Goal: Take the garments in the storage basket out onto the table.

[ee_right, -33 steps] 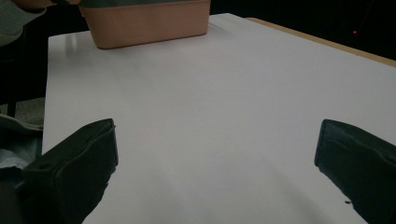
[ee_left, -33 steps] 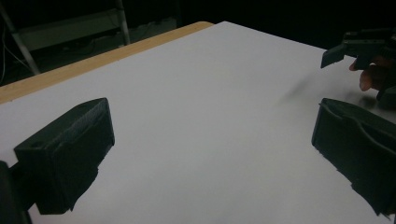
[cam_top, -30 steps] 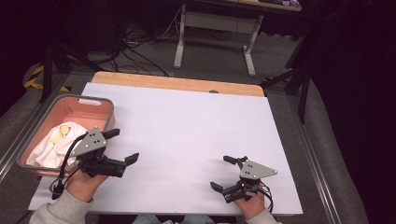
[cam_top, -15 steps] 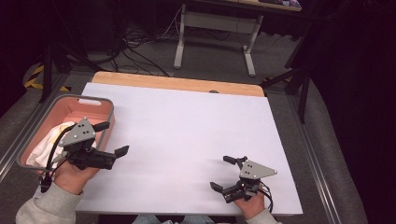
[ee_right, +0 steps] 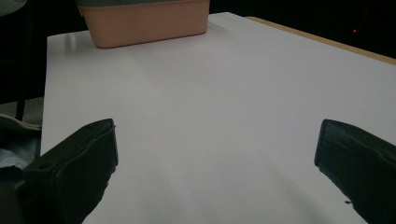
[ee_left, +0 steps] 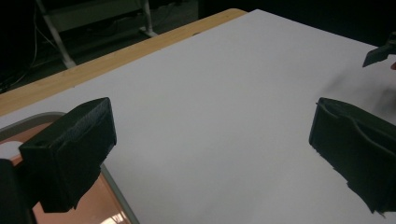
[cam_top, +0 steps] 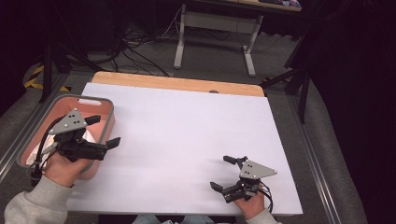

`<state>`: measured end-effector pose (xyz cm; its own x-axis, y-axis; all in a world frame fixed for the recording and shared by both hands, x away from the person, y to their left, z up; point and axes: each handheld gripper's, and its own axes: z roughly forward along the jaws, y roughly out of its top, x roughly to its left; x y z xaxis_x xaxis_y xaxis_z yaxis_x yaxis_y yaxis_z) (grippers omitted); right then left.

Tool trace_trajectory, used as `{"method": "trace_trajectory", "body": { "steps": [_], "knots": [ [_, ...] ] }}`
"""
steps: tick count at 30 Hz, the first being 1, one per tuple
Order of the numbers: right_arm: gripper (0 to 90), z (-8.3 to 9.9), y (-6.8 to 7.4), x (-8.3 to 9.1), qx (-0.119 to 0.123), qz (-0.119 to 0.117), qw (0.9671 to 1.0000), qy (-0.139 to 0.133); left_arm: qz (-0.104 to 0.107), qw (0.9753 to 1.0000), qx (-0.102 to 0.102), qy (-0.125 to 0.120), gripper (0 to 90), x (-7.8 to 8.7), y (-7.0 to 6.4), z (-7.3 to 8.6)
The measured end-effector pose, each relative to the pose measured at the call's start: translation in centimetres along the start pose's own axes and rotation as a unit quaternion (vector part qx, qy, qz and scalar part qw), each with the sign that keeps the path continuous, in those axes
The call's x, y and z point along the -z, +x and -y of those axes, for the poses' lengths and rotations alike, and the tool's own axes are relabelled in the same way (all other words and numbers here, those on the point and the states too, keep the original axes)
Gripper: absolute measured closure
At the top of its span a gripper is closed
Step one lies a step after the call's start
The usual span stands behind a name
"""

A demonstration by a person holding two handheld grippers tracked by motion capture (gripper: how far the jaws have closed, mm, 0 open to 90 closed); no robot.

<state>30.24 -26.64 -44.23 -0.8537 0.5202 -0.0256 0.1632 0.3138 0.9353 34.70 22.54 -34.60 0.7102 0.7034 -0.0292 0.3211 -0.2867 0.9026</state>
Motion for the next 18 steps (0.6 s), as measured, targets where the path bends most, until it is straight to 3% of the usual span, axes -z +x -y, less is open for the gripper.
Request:
{"method": "trace_trajectory", "body": {
  "steps": [8,13,18],
  "knots": [
    [0.0,0.1,-0.1,-0.1,-0.004,-0.001,1.0000,0.002,-0.033,0.9987,-0.008,0.037,1.5,0.6,1.7,-0.2],
    [0.0,0.1,-0.1,-0.1,-0.007,-0.003,1.0000,0.001,-0.068,0.9954,-0.003,0.067,1.9,1.1,3.0,-0.1],
    [0.0,0.1,-0.1,-0.1,-0.009,-0.003,1.0000,0.000,-0.083,0.9932,0.012,0.081,1.9,1.6,4.2,0.3]
  ]
}}
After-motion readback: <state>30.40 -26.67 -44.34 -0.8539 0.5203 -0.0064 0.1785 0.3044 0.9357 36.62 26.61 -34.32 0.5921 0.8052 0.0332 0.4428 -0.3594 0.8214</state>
